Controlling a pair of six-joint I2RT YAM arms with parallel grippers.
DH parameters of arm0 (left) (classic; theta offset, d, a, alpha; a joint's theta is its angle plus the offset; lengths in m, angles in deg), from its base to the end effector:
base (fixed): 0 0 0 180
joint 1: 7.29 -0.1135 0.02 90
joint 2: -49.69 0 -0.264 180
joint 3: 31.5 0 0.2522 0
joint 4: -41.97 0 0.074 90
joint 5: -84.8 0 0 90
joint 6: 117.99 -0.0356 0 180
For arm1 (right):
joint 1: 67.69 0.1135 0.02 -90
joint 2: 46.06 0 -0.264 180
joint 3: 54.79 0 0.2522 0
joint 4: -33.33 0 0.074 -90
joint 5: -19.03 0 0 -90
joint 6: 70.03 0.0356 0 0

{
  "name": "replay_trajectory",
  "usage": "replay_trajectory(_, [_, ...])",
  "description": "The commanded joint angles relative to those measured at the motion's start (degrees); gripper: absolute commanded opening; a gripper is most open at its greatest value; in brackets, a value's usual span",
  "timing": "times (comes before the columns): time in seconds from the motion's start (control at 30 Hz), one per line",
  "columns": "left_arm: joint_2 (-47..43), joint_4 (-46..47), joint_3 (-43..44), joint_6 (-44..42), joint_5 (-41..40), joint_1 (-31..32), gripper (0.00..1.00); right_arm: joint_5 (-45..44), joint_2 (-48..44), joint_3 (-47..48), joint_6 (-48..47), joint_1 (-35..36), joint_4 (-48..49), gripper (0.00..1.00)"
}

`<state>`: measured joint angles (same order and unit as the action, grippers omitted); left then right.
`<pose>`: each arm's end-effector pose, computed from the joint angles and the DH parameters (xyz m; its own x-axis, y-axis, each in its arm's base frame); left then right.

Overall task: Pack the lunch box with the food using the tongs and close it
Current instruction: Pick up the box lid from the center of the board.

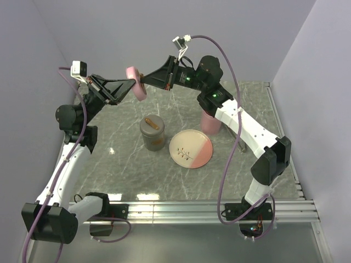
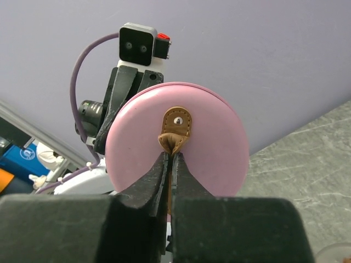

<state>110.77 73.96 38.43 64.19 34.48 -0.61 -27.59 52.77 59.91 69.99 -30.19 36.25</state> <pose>0.2141 -0.0480 0.4497 -0.5936 -0.7048 -0.3885 0.6274 -0.1030 -0.7719 0.3006 0.2615 0.4755 -0.5701 0.2645 -0.7778 -0.8116 -0.0341 0.5833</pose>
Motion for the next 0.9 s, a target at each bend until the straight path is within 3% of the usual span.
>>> replay_trajectory(0.0, [-0.70,-2.42,0.18,-2.00,0.66,0.71,0.06,3.47,-1.17,1.10,-0.18,0.57,3.09,0.00])
replay_trajectory(0.07, [-0.87,-2.87,-0.70,-4.28,0.84,0.62,0.17,3.65,-1.88,0.48,-1.23,-0.84,2.21,0.00])
replay_trajectory(0.1, [-0.96,-3.56,-0.88,-5.16,1.18,0.70,0.38,3.73,-2.93,-0.48,-2.11,-1.54,1.25,0.00])
replay_trajectory(0.27, [-2.10,-7.95,-3.07,-10.08,0.93,0.53,0.78,3.30,-6.97,-3.73,-6.50,-6.46,-5.15,0.00])
replay_trajectory(0.3, [-2.37,-9.10,-3.34,-10.61,1.01,0.44,0.93,3.03,-8.46,-4.44,-10.26,-8.12,-7.00,0.00])
replay_trajectory(0.33, [-2.46,-9.80,-3.60,-12.10,1.27,0.35,0.99,1.99,-9.34,-4.62,-12.90,-8.75,-9.63,0.00])
replay_trajectory(0.5, [-3.25,-21.03,1.12,-23.51,1.72,0.00,0.99,-4.61,-14.35,-5.59,-29.58,-12.88,-26.42,0.00])
replay_trajectory(0.63, [-2.12,-41.55,8.51,-44.82,-1.26,0.00,0.99,-10.75,-15.59,-3.13,-40.59,-16.74,-40.13,0.00])
replay_trajectory(0.73, [-0.70,-51.26,14.31,-56.96,-3.02,0.00,0.99,-16.99,-15.51,-0.93,-47.10,-18.51,-49.01,0.00])
replay_trajectory(0.87, [1.41,-62.34,18.72,-66.68,-6.27,0.09,0.99,-25.17,-13.23,2.58,-55.80,-21.49,-60.34,0.00])
